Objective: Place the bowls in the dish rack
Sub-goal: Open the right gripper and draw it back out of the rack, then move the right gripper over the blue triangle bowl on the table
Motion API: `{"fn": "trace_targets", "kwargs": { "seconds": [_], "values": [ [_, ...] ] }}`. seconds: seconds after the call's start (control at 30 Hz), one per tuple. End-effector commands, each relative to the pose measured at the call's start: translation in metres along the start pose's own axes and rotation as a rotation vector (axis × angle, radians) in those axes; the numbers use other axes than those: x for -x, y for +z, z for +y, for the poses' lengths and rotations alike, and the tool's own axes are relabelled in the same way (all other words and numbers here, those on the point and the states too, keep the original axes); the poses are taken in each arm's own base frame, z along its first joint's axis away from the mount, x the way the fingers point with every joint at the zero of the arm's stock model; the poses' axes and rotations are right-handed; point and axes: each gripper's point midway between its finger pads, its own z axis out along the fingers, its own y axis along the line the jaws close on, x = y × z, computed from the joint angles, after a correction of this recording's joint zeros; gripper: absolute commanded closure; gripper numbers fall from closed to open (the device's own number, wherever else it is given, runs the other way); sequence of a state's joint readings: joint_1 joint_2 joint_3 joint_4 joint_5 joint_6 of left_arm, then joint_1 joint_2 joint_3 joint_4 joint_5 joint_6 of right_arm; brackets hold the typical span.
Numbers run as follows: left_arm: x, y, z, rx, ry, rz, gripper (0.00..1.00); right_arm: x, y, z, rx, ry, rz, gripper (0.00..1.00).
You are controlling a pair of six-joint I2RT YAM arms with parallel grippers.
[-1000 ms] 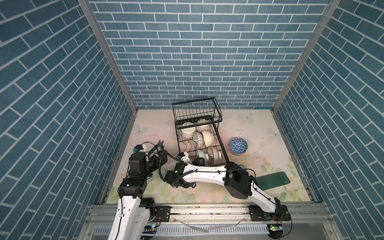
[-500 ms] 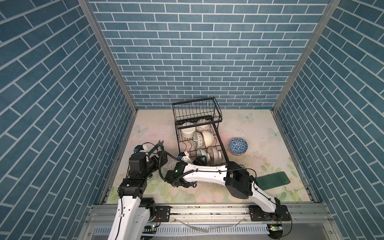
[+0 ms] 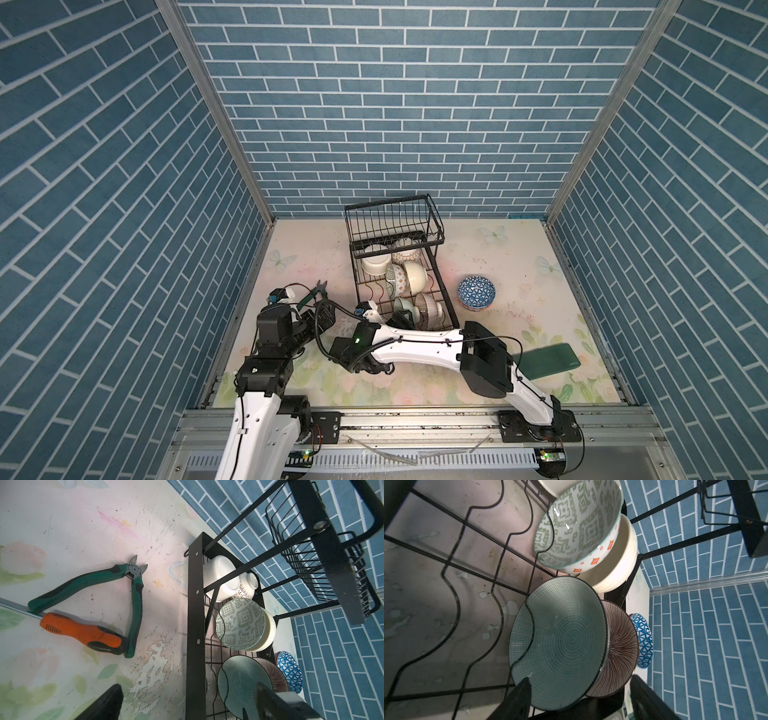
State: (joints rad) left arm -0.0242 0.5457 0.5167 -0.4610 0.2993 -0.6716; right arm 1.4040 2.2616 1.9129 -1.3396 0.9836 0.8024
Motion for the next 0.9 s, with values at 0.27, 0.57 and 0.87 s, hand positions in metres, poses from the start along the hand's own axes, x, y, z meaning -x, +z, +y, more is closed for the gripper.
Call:
{"fn": "trace_targets", "kwargs": {
  "seconds": [0.27, 0.57, 0.87],
  "values": [
    [0.015, -0.015, -0.035, -0.107, 0.066, 0.005, 0.0, 0.013, -0.013, -0.046, 0.052, 0.129, -0.056, 0.25],
    [0.011, -0.011, -0.033, -0.104, 0.085, 0.024, 0.0, 0.015, -0.002, -0.067, 0.122, 0.237, -0.044, 0.25],
    [0.02, -0.01, -0.027, -0.052, 0.073, 0.0, 0.0, 0.003, 0.012, -0.109, 0.007, 0.237, -0.022, 0.25]
  ]
}}
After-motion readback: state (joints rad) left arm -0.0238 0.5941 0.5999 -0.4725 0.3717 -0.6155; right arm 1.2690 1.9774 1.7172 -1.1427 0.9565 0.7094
